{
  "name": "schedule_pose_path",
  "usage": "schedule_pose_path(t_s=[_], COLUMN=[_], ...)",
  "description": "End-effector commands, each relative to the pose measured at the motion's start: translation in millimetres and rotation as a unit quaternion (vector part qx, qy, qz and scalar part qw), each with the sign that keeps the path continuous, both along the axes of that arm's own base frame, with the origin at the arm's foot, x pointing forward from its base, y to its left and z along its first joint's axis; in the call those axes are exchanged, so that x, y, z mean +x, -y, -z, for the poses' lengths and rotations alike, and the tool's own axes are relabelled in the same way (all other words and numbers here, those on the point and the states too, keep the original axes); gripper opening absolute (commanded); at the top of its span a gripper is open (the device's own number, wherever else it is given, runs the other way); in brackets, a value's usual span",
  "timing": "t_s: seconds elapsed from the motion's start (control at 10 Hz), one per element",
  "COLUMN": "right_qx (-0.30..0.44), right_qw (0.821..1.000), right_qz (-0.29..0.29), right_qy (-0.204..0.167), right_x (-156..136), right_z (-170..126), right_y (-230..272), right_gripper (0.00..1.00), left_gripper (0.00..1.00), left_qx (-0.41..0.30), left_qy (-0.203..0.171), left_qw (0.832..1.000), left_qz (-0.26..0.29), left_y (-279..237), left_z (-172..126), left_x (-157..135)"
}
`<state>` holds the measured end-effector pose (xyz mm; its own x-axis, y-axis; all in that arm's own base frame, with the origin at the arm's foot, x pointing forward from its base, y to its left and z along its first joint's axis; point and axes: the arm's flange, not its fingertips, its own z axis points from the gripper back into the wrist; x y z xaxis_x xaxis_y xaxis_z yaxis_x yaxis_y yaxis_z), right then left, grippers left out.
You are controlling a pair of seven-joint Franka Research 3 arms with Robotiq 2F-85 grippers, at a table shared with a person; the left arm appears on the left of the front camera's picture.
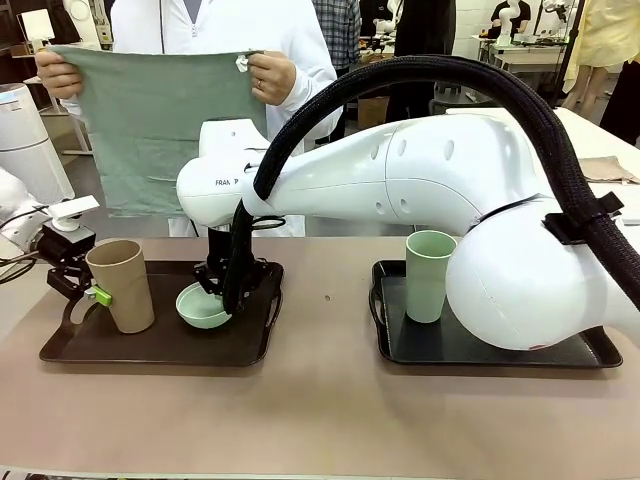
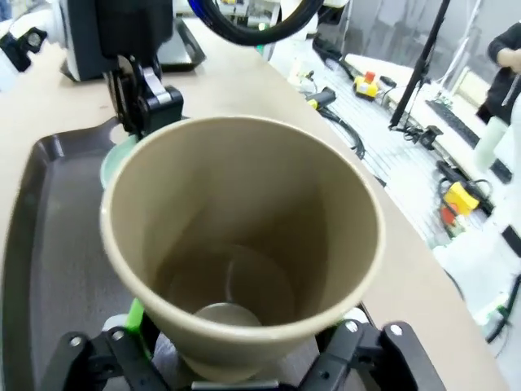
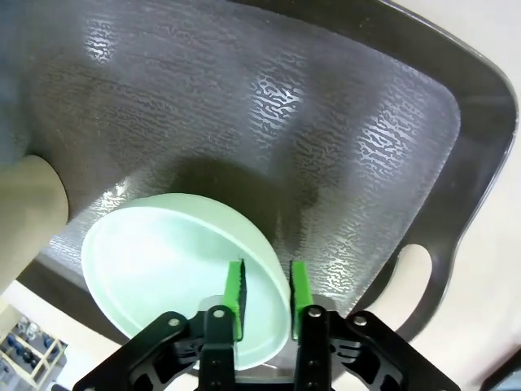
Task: Set up a tray with a mat and arrange the tableware.
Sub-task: Pick up the Picnic Bowl and Reusable plastic cup from the Handle tray in front of the human's position and hold them in the air.
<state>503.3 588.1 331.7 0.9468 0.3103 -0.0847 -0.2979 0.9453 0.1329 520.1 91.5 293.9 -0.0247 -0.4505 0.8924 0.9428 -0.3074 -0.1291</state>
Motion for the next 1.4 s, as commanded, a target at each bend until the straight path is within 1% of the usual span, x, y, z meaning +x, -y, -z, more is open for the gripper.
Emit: schedule_pose_path(t_s=[0.0,0.1,0.4,0.5,0.7,0.8,0.9,1.1,1.3], right_qx=[0.003,0.005,0.005,0.003,0.004,0.014,0.025,0.02,0.013], right_qw=[1.0,1.0,1.0,1.0,1.0,1.0,0.999,0.998,0.994], right_qz=[-0.011,-0.012,-0.013,-0.012,-0.001,0.0,0.001,0.014,0.022], right_qy=[0.014,0.013,0.014,0.015,0.014,0.014,0.02,0.058,0.11], right_x=[8.3,8.1,7.3,6.8,6.9,4.6,-5.3,-33.2,-72.1], right_z=[-2.0,-1.7,-2.4,-3.0,-5.1,-13.1,-31.7,-81.8,-142.0], right_y=[-7.5,-7.1,-7.5,-6.9,-4.1,-0.2,5.2,11.2,12.3], right_gripper=[0.0,0.0,0.0,0.0,0.0,0.0,0.0,0.0,0.0], left_gripper=[0.28,0.01,0.0,0.36,0.28,0.28,0.28,0.28,0.28], left_qx=[-0.014,-0.013,-0.003,0.006,0.011,0.008,0.012,0.041,0.055], left_qy=[0.009,0.011,0.013,0.013,0.01,0.013,0.029,0.046,0.081], left_qw=[1.0,1.0,1.0,1.0,1.0,1.0,0.999,0.998,0.995], left_qz=[0.01,0.009,0.002,-0.005,-0.006,0.001,0.007,0.0,0.001], left_y=[-3.3,-4.3,-6.5,-6.5,-6.8,-4.5,-0.1,10.1,24.5], left_z=[-2.0,-3.5,-7.1,-7.6,-15.6,-29.1,-56.3,-110.4,-170.6], left_x=[4.0,3.0,0.7,-0.2,-3.2,-6.2,-14.5,-24.2,-46.7])
